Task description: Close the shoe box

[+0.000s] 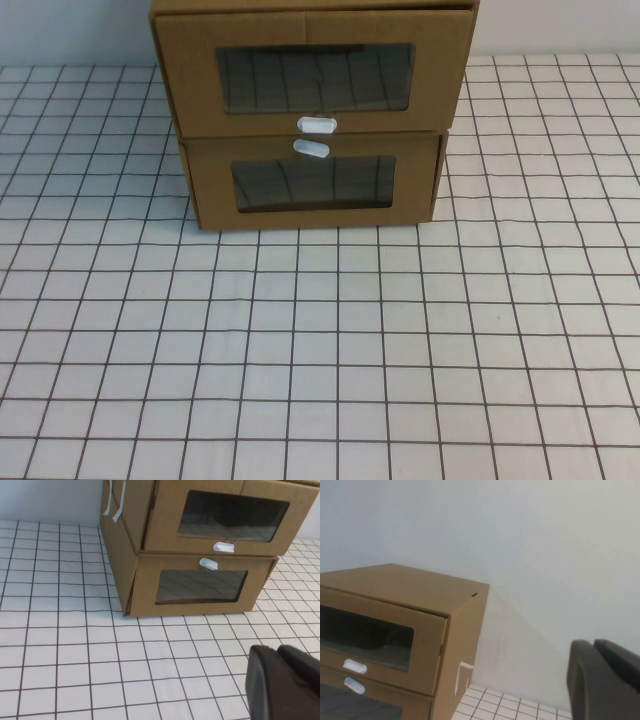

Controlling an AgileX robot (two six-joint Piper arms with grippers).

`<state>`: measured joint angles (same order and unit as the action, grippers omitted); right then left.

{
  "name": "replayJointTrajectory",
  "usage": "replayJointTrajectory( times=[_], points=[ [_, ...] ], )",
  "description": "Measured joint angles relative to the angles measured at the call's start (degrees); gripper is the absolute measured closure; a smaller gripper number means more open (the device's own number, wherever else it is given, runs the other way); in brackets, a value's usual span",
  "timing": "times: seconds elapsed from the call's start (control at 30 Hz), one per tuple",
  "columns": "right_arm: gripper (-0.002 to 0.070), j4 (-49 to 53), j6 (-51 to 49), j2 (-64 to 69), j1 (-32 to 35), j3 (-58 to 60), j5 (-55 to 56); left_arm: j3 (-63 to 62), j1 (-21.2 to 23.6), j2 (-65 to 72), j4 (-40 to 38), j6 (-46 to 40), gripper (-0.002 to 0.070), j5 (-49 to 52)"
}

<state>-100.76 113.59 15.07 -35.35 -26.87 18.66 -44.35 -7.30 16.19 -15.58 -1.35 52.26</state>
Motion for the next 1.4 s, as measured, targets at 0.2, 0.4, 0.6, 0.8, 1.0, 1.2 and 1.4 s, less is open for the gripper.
replayJointTrajectory(
  times=[0.2,0.4,0.6,0.8,1.0,1.2,1.4],
  points=[
    [0.0689,0.0,0.0,0.0,0.0,0.0,0.1,3.7,0.0,-0.3,1.0,0.0,0.0680,-3.1],
    [0.0689,0.0,0.0,0.0,0.0,0.0,0.1,19.0,0.0,-6.6,13.7,-0.1,0.0680,-24.1],
    [0.0689,0.0,0.0,0.0,0.0,0.0,0.1,36.2,0.0,-16.0,18.7,0.2,0.0680,-35.7],
    [0.0689,0.0,0.0,0.0,0.0,0.0,-0.1,45.3,0.0,-16.7,18.8,4.0,0.0680,-34.9],
    [0.0689,0.0,0.0,0.0,0.0,0.0,-0.1,45.9,0.0,-16.7,18.8,4.6,0.0680,-30.7],
    [0.0689,0.0,0.0,0.0,0.0,0.0,-0.1,45.9,0.0,-16.7,18.8,4.6,0.0680,-30.2],
    [0.0689,0.0,0.0,0.0,0.0,0.0,-0.1,45.9,0.0,-16.7,19.0,4.6,0.0680,-30.2]
  ],
)
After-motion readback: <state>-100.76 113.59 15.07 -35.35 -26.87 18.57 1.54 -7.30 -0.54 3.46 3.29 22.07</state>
